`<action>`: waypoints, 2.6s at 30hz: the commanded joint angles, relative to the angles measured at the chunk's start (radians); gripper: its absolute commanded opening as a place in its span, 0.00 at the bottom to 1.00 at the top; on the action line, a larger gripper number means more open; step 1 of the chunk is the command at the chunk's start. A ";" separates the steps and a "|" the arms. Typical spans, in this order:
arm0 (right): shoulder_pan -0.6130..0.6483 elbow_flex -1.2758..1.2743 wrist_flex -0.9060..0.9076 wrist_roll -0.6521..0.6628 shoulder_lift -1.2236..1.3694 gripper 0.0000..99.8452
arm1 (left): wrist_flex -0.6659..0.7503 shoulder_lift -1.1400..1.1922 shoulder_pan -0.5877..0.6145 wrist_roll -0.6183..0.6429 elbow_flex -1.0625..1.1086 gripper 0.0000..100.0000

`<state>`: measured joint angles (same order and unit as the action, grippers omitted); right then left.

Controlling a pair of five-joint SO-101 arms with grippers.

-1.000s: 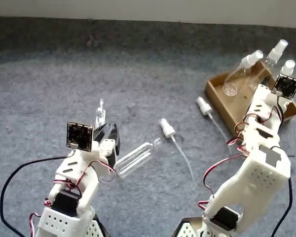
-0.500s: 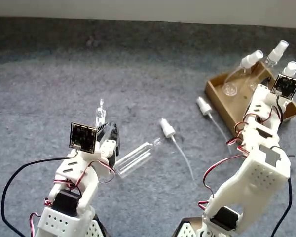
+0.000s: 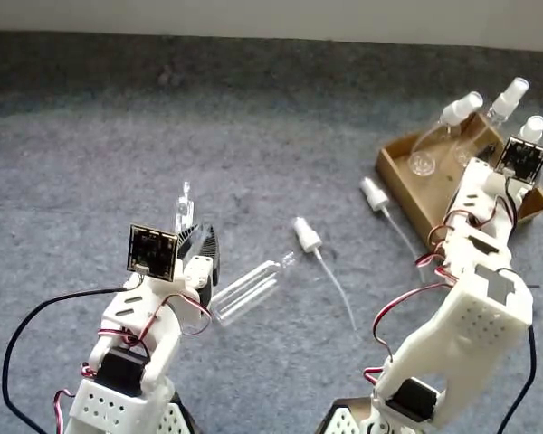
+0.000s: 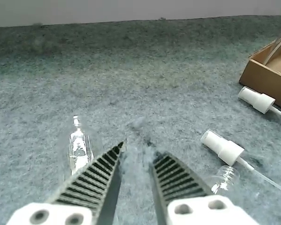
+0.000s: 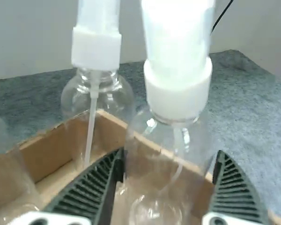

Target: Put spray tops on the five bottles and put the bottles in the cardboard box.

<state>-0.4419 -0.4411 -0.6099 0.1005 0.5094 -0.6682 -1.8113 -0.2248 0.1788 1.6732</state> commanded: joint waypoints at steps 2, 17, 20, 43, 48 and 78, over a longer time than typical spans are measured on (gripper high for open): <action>-0.005 -0.001 0.012 0.009 -0.018 0.26 | 0.020 0.002 0.008 -0.014 0.021 0.01; 0.005 -0.007 0.219 0.006 -0.153 0.26 | 0.020 0.002 0.008 -0.014 0.021 0.01; 0.018 -0.007 0.297 0.011 -0.208 0.26 | 0.020 0.002 0.007 -0.014 0.021 0.01; 0.073 0.001 1.188 0.014 -0.746 0.26 | 0.023 0.002 0.077 -0.015 -0.002 0.01; 0.162 0.001 1.376 0.012 -0.885 0.26 | 0.020 0.002 0.174 -0.015 -0.036 0.01; 1.027 -0.007 1.788 -0.384 -1.148 0.26 | -0.230 0.002 0.386 -0.012 -0.213 0.01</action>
<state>0.5171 -0.4534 1.1638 -0.1910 -0.6015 -0.8953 -1.8128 0.1465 0.1711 1.5106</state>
